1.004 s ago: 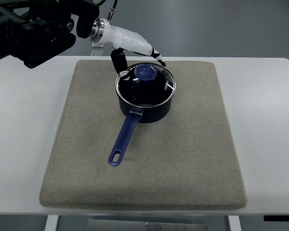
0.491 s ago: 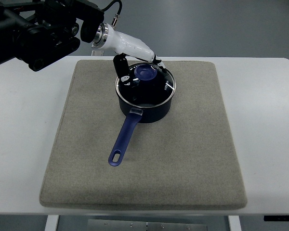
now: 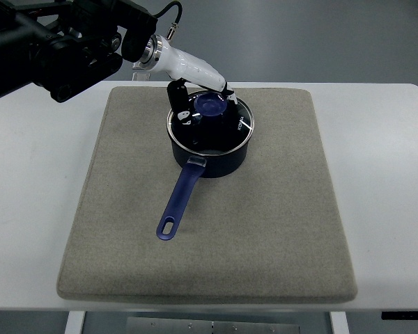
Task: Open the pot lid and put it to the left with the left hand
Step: 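Lower the left hand onto the glass lid's blue knob, then close the left hand fingers around the blue knob of the lid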
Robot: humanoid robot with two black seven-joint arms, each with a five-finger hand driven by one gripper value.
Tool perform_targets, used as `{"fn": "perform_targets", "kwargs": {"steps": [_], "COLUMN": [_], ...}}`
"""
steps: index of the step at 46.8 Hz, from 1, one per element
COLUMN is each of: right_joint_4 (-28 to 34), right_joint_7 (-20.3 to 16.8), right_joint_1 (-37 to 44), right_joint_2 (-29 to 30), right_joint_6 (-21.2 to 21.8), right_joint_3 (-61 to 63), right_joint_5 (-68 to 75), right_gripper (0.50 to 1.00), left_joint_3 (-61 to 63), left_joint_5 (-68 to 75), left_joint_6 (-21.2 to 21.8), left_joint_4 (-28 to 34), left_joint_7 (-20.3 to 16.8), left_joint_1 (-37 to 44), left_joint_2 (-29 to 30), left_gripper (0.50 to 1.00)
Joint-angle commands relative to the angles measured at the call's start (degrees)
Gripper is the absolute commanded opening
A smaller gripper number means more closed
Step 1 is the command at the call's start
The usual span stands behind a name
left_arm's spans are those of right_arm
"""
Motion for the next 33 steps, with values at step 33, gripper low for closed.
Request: {"fn": "perform_targets", "kwargs": {"steps": [33], "right_joint_4": [0.0], "right_joint_7": [0.01], "right_joint_1": [0.0], "right_joint_2": [0.0], "right_joint_6": [-0.01], "right_joint_3": [0.08], "right_joint_5": [0.0], "right_gripper": [0.917], "left_joint_3": [-0.04], "left_joint_5": [0.09], "left_joint_6": [2.19], "left_joint_4": [3.38], "left_joint_7": [0.0], "left_joint_1": [1.59], "left_joint_2": [-2.28], "left_gripper": [0.853]}}
